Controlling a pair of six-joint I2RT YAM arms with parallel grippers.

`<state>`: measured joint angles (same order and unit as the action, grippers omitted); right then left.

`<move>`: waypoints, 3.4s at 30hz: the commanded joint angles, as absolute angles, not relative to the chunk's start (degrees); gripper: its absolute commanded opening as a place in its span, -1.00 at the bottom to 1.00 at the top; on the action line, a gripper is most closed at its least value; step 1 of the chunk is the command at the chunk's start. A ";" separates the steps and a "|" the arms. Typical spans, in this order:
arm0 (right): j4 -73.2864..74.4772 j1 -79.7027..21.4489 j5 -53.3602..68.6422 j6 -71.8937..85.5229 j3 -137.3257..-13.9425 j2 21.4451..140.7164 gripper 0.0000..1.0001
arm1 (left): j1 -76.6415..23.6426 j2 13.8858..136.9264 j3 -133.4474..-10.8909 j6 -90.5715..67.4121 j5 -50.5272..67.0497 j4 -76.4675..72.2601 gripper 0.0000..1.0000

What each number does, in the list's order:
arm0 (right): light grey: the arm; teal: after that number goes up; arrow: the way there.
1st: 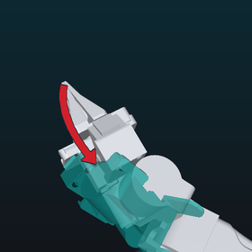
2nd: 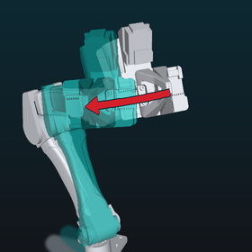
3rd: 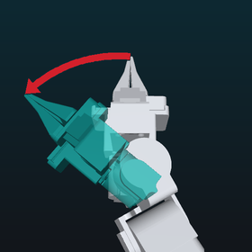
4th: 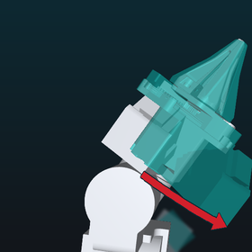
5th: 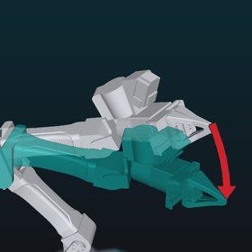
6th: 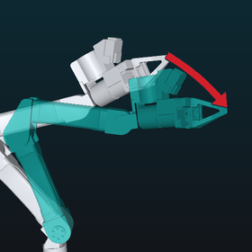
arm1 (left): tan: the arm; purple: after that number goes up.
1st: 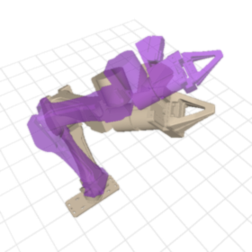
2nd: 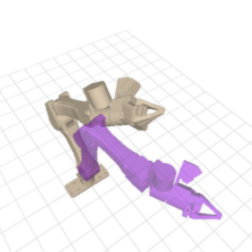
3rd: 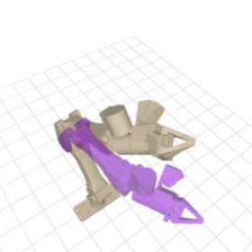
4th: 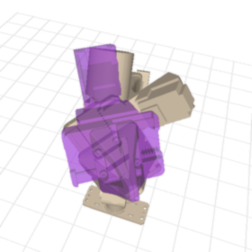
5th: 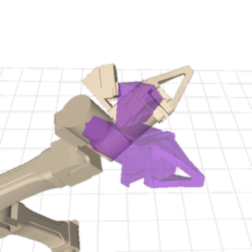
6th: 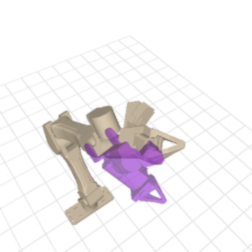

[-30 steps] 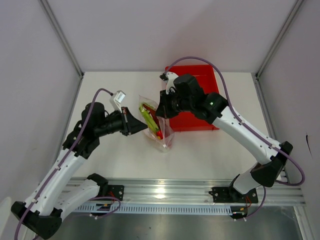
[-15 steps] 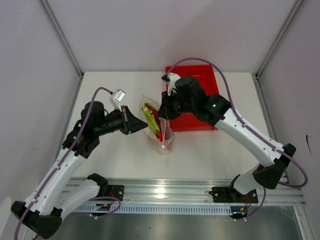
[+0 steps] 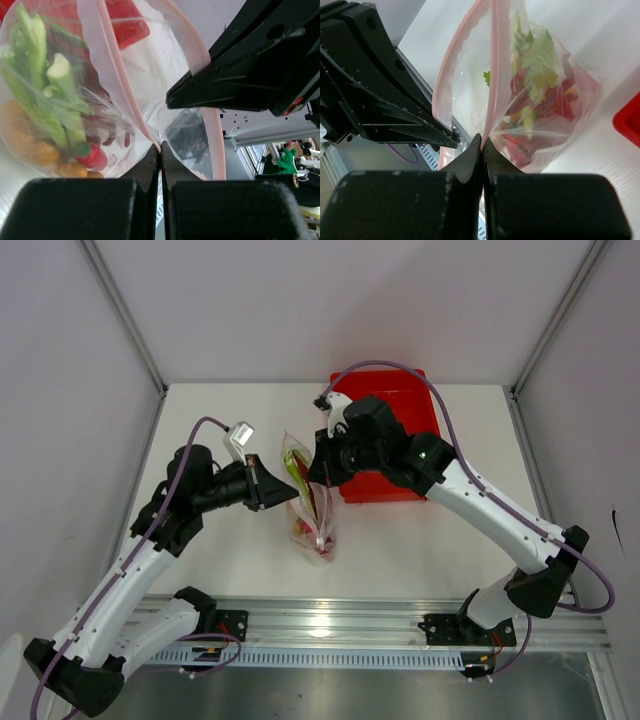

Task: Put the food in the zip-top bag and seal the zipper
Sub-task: Adjust the zipper food storage bag at the center of the board, then zip the zipper food storage bag at the center of the board.

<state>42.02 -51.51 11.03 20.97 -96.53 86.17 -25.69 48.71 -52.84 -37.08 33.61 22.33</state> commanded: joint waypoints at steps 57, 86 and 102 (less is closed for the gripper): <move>24.53 -65.28 5.99 12.66 -65.93 60.47 0.54 | -25.23 36.74 -47.90 -42.98 27.60 23.82 -0.99; -2.54 -78.05 -16.61 -4.31 -48.43 56.34 0.07 | -25.31 37.53 -50.36 -43.86 28.92 24.96 -0.99; -9.05 -69.44 -10.29 -1.32 -44.38 52.12 -1.00 | -25.31 38.32 -51.15 -41.41 28.92 26.36 -0.98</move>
<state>-4.99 -70.43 -12.43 -2.52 -44.47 53.82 -25.67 38.26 -48.58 -42.96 28.27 25.98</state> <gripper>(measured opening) 0.003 0.005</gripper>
